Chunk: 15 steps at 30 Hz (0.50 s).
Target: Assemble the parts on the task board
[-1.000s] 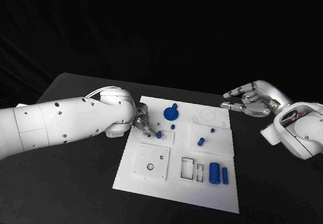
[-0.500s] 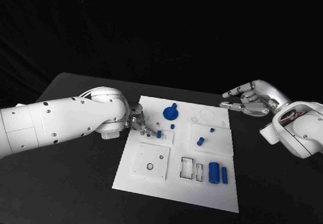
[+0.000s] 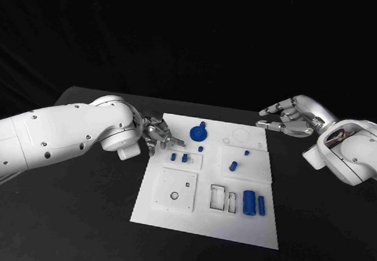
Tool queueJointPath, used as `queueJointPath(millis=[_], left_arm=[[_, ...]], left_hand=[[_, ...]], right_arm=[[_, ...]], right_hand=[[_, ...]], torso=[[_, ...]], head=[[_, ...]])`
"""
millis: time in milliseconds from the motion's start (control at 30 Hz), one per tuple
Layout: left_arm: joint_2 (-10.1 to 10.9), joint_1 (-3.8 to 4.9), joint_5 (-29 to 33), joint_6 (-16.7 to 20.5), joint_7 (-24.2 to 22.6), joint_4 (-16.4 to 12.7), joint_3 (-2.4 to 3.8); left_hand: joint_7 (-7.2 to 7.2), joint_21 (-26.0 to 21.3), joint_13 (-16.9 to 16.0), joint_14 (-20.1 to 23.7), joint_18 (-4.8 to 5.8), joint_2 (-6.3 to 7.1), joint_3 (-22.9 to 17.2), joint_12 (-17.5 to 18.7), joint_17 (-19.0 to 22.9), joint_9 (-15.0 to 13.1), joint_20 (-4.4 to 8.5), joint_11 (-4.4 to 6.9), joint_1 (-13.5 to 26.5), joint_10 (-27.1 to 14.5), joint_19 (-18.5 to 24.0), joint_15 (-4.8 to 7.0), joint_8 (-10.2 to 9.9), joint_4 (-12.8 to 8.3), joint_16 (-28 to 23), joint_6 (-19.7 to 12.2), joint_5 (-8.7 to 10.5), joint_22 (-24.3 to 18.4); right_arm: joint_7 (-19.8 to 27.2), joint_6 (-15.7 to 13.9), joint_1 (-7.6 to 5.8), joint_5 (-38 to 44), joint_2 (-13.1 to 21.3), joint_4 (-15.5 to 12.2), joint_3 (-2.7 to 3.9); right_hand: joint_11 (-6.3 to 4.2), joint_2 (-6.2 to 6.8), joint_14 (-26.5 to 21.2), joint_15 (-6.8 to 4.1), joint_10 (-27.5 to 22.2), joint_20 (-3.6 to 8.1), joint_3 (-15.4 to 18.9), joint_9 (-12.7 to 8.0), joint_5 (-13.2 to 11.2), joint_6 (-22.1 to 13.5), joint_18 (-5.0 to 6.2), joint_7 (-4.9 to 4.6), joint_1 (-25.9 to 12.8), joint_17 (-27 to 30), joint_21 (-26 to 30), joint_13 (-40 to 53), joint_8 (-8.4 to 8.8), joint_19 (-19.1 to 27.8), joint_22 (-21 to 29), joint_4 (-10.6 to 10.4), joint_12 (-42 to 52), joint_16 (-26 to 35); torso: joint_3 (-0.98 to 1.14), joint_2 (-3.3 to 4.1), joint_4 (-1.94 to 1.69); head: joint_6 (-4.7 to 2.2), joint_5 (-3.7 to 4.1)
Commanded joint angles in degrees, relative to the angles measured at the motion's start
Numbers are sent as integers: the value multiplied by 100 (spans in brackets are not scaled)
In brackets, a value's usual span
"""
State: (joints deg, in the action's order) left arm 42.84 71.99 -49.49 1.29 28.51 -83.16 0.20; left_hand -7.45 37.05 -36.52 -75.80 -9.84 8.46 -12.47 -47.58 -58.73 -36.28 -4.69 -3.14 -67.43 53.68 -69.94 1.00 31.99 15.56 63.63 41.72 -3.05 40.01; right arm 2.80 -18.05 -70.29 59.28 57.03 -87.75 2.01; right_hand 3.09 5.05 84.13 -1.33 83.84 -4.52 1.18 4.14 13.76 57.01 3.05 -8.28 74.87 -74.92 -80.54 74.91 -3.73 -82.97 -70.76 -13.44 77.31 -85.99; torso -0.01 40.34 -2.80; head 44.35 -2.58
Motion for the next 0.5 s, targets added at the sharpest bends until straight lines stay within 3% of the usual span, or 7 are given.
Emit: queueJointPath(millis=[33, 133, 267, 400, 500], left_arm=[[-95, 16, -85, 973, -1620, 73, 6], [-252, 18, -822, 1120, -2025, 191, -5], [-515, 17, -1652, 1072, -2291, 405, -61], [-804, -3, -2501, 885, -2437, 607, -130], [-965, -22, -2946, 733, -2487, 706, -159]], left_hand=[[-69, -272, 179, 395, -45, -131, -371, 187, 585, 218, -61, -69, -719, -290, 136, -60, -115, -238, -554, 4, -5, -186], [-115, -511, 563, 784, -45, -22, -783, 563, 1070, 612, -125, -152, -1289, -466, 241, -116, -368, -411, -982, 215, 2, -347], [-130, -553, 1108, 804, -38, 193, -1142, 1028, 1190, 1117, -143, -188, -1625, -441, 154, -117, -725, -583, -958, 454, -11, -393], [-92, -475, 1613, 377, -61, 408, -1134, 1453, 840, 1552, -127, -181, -1567, -431, -87, -130, -1055, -640, -444, 621, -8, -376], [-43, -300, 2033, -227, -68, 478, -1063, 1767, 77, 1896, -84, -150, -1519, -287, -455, -105, -1321, -695, 387, 847, 5, -305]], right_arm=[[2, 77, 7, 21, -6, 5, -1], [6, 74, 11, 18, -18, 13, -2], [12, 72, 14, 16, -40, 18, -2], [19, 74, 21, 15, -62, 24, -3], [21, 76, 26, 14, -69, 26, -3]], right_hand=[[9, -8, 417, 7, -38, -2, 32, 7, 31, -35, 82, 12, -67, -754, 38, 656, -24, 20, 6, 10, -13, 34], [9, -10, 416, 7, -40, -2, 35, 7, 34, -34, 83, 13, -70, -750, 39, 653, -25, 21, 8, 8, -17, 37], [9, -12, 417, 7, -39, -2, 35, 7, 36, -34, 83, 13, -70, -752, 40, 654, -25, 21, 9, 8, -15, 35], [8, -20, 418, 7, -38, -2, 35, 7, 42, -33, 82, 13, -67, -754, 38, 655, -26, 20, 5, 8, -13, 35], [8, -23, 418, 7, -37, -2, 35, 7, 45, -33, 82, 14, -65, -755, 39, 656, -26, 20, 6, 9, -12, 34]], torso=[[2, -3, -4], [-5, 3, 1], [1, 9, 15], [-8, 20, 21], [-7, 21, 21]], head=[[-13, 11], [-37, 13], [-61, 15], [-87, 67], [-103, 87]])
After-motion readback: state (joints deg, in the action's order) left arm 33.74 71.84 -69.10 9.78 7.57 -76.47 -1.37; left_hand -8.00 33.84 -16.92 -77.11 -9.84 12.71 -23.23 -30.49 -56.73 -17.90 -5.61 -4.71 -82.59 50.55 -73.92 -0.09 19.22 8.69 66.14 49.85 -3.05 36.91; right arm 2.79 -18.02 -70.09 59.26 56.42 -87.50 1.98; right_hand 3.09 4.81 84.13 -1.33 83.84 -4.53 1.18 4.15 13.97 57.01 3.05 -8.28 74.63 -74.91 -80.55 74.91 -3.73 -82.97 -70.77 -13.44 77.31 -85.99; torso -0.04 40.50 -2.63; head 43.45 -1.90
